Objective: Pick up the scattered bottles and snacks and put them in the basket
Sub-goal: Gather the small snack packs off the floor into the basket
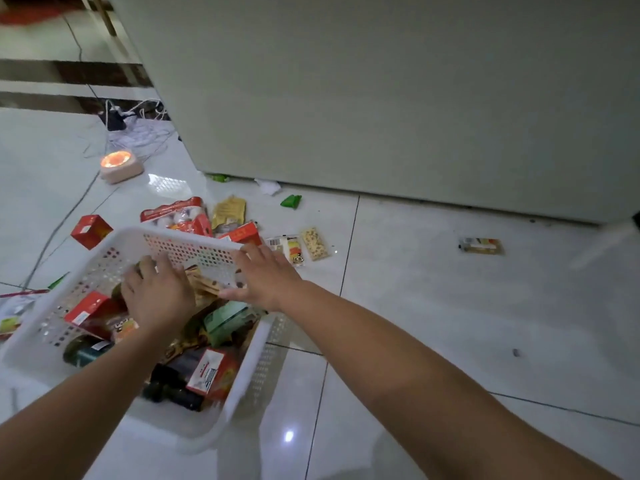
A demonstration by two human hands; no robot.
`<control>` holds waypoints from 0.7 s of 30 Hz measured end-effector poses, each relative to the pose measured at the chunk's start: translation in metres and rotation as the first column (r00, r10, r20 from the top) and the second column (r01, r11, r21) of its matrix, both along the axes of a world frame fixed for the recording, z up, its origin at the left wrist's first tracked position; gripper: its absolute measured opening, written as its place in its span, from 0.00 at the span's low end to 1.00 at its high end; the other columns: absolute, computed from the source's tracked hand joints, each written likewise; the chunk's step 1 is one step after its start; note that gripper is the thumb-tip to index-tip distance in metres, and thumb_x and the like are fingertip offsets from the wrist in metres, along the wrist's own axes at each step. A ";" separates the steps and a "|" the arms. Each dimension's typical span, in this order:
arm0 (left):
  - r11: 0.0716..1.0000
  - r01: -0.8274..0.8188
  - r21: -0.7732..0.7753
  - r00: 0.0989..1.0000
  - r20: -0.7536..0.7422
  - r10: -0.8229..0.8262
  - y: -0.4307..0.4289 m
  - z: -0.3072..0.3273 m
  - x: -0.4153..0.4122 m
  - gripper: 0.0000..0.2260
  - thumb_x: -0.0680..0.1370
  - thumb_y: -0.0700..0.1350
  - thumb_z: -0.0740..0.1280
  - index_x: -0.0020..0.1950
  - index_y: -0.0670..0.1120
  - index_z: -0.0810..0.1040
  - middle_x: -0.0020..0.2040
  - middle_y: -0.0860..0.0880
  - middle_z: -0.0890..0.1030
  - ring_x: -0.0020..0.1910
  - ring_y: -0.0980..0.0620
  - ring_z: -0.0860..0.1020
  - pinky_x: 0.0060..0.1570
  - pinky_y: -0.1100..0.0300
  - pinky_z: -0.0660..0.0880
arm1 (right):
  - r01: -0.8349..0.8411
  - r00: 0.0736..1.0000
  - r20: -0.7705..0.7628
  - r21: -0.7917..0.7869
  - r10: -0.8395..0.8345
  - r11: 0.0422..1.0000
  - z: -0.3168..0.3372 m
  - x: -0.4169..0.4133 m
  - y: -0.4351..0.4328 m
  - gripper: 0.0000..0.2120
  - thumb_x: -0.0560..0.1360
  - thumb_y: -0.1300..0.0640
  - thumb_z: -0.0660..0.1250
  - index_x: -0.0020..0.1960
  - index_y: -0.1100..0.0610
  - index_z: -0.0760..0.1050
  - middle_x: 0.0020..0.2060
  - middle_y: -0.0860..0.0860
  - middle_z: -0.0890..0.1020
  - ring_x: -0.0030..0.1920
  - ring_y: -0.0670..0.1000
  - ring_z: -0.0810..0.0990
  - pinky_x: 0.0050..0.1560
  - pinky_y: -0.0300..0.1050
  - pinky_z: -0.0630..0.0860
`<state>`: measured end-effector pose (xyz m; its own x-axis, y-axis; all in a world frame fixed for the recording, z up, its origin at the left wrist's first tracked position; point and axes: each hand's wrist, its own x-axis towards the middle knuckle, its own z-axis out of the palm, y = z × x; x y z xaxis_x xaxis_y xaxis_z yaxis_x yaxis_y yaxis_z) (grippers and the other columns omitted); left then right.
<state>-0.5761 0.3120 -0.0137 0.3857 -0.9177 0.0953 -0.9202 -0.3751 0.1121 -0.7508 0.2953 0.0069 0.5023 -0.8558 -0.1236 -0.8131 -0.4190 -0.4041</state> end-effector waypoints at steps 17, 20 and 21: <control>0.256 0.938 0.235 0.276 -0.060 -0.959 -0.015 0.221 -0.334 0.41 0.63 0.70 0.20 0.73 0.55 0.33 0.78 0.49 0.41 0.77 0.48 0.39 0.73 0.50 0.38 | 0.996 -0.059 -0.221 0.048 -0.974 -0.071 0.178 -0.420 0.277 0.30 0.78 0.38 0.45 0.75 0.51 0.58 0.73 0.56 0.65 0.73 0.56 0.61 0.73 0.58 0.55; 0.193 0.957 0.217 0.212 -0.070 -0.975 0.004 0.326 -0.372 0.39 0.67 0.70 0.25 0.76 0.55 0.36 0.79 0.49 0.42 0.77 0.46 0.41 0.74 0.48 0.41 | 0.977 -0.198 -0.216 0.037 -0.956 -0.210 0.275 -0.430 0.330 0.31 0.78 0.37 0.44 0.75 0.52 0.59 0.72 0.56 0.66 0.73 0.57 0.62 0.73 0.58 0.56; 0.156 0.963 0.218 0.174 -0.063 -0.983 0.010 0.360 -0.382 0.37 0.70 0.69 0.30 0.76 0.55 0.38 0.79 0.49 0.43 0.77 0.46 0.41 0.74 0.48 0.41 | 0.969 -0.232 -0.207 0.039 -0.950 -0.245 0.306 -0.429 0.341 0.30 0.78 0.37 0.45 0.75 0.52 0.59 0.73 0.56 0.65 0.73 0.58 0.62 0.72 0.58 0.56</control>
